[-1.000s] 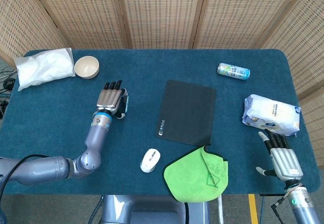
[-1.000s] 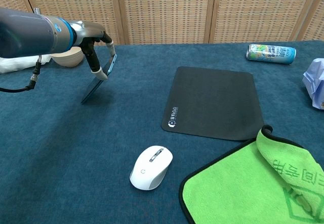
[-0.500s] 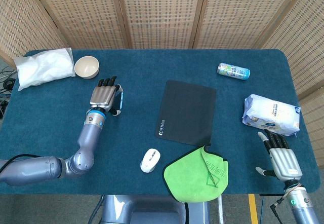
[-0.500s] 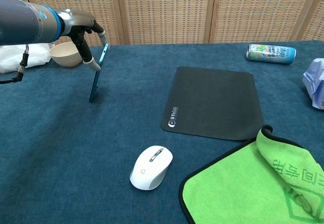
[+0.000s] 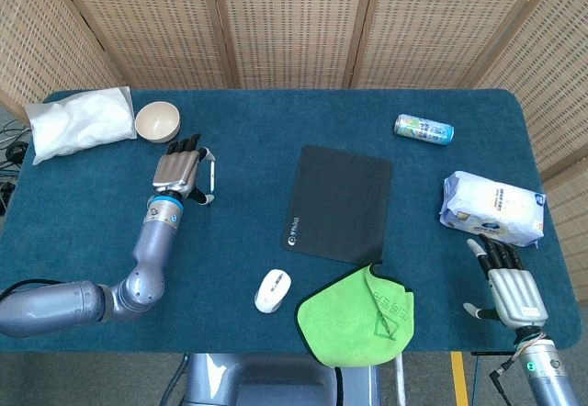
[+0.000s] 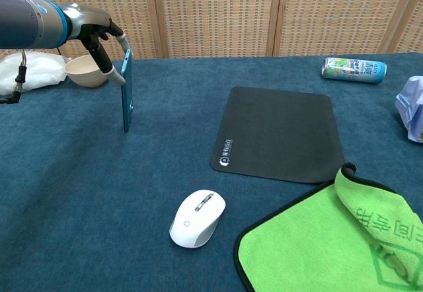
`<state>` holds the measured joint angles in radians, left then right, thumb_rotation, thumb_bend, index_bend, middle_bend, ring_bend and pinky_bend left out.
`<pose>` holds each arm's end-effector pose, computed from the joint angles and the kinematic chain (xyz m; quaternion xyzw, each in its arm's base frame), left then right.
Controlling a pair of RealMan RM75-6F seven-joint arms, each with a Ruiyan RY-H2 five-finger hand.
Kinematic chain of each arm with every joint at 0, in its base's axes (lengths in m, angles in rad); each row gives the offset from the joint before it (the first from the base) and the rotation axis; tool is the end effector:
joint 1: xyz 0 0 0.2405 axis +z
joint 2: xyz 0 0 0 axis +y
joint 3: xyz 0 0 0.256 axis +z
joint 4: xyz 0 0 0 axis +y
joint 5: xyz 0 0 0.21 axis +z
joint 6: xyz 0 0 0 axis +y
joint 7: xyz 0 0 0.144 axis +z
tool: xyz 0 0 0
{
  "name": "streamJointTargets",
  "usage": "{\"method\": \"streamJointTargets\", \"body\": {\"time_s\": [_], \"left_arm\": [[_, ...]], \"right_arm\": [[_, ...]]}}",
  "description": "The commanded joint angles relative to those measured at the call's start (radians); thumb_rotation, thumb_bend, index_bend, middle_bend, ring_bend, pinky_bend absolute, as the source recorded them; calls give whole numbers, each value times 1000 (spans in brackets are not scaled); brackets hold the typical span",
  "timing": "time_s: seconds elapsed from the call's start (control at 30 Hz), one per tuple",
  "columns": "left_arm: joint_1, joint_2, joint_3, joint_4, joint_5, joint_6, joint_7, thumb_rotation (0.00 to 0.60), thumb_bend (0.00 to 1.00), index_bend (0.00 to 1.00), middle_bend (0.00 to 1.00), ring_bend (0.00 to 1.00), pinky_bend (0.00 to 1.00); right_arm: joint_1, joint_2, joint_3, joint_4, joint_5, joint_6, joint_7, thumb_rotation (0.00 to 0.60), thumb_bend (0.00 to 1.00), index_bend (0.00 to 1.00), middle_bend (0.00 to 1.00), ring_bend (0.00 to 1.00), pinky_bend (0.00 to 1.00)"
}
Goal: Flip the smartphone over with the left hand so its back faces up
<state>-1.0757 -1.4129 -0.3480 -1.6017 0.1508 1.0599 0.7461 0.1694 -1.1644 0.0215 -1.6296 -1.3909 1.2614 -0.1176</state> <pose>-0.0929 0.4133 0.0415 -0.6332 -0.4996 -0.2791 0.5211 -0.3149 -0.1963 0.1141 0.6413 -0.4400 0.3046 0.5499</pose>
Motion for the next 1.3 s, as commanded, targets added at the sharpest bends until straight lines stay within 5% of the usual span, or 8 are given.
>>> {"method": "streamJointTargets", "body": {"time_s": [0.03, 0.83, 0.93, 1.1, 1.3], "left_arm": [[4, 3, 2, 3, -2, -2, -8, 600, 522, 651, 0, 0, 0], [54, 56, 52, 42, 20, -58, -72, 600, 501, 651, 0, 0, 0], [58, 66, 60, 42, 19, -65, -72, 600, 437, 650, 0, 0, 0], [67, 97, 87, 42, 6, -78, -56, 600, 192, 638, 0, 0, 0], [70, 132, 103, 37, -32, -96, -41, 600, 71, 535, 0, 0, 0]], "right_arm": [[0, -2, 0, 0, 0, 0, -4, 600, 2, 0, 0, 0, 0], [4, -12, -2, -4, 16, -11, -43, 600, 2, 0, 0, 0, 0], [5, -13, -1, -3, 22, -15, -44, 600, 2, 0, 0, 0, 0], [7, -18, 0, -1, 25, -16, -52, 600, 2, 0, 0, 0, 0], [5, -21, -1, 0, 24, -11, -58, 600, 2, 0, 0, 0, 0]]}}
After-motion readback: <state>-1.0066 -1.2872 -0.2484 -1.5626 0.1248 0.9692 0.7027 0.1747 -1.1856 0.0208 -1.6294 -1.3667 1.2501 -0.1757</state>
